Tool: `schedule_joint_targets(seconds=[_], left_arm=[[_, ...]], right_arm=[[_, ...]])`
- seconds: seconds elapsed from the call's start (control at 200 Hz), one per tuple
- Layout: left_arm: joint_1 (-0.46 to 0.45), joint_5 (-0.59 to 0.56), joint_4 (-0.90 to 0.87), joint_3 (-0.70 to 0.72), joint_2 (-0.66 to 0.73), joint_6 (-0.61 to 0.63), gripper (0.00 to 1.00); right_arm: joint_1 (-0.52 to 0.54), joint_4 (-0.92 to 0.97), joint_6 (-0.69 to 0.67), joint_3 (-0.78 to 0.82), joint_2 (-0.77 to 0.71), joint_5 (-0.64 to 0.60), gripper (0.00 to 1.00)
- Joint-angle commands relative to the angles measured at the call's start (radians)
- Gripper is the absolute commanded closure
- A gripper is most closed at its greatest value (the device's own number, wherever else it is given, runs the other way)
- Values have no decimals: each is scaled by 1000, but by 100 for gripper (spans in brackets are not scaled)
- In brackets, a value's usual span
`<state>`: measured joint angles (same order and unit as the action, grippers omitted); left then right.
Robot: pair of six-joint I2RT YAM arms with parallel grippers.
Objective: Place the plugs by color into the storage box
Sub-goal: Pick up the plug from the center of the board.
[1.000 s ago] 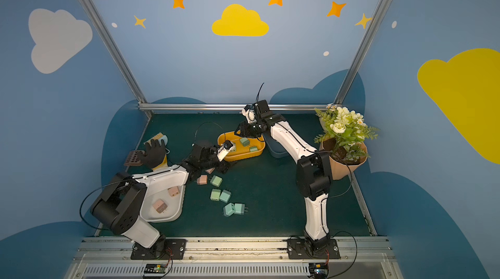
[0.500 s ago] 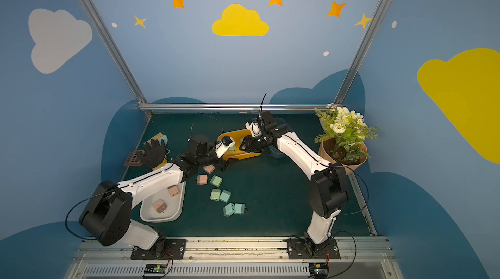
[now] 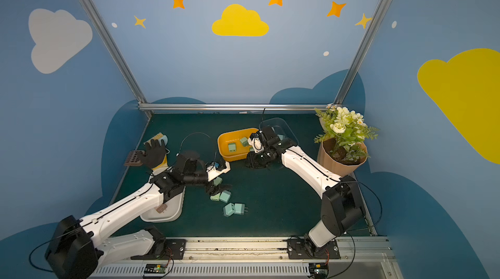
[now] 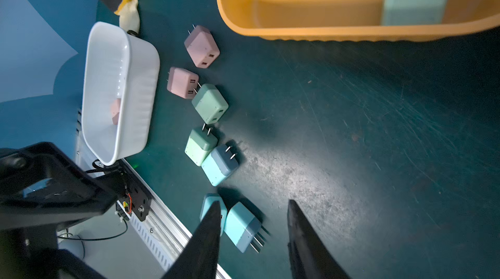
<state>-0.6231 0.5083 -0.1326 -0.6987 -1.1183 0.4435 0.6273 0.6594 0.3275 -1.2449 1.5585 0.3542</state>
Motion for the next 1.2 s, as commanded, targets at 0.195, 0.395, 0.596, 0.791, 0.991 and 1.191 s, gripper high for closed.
schedule_joint_targets(seconds=[0.195,0.395,0.596,0.791,0.991,1.191], left_arm=[[-76,79,-140,130,140,123,25],[-133,-6,-238,152,167,181,25],[-166,-40,-334,174,214,275,24],[-179,-87,-408,224,294,316,22],[-182,-232,-403,284,366,317,21],[-180,-246,-381,307,400,322,20]], right_arm=[[150,-35,-135,165,-133,-18,54],[275,-113,-216,273,-188,-63,49],[385,-181,-410,311,-159,-54,45],[443,-247,-564,320,-111,-67,40],[446,-292,-628,312,-55,-34,39],[448,-319,-695,308,-6,-24,38]])
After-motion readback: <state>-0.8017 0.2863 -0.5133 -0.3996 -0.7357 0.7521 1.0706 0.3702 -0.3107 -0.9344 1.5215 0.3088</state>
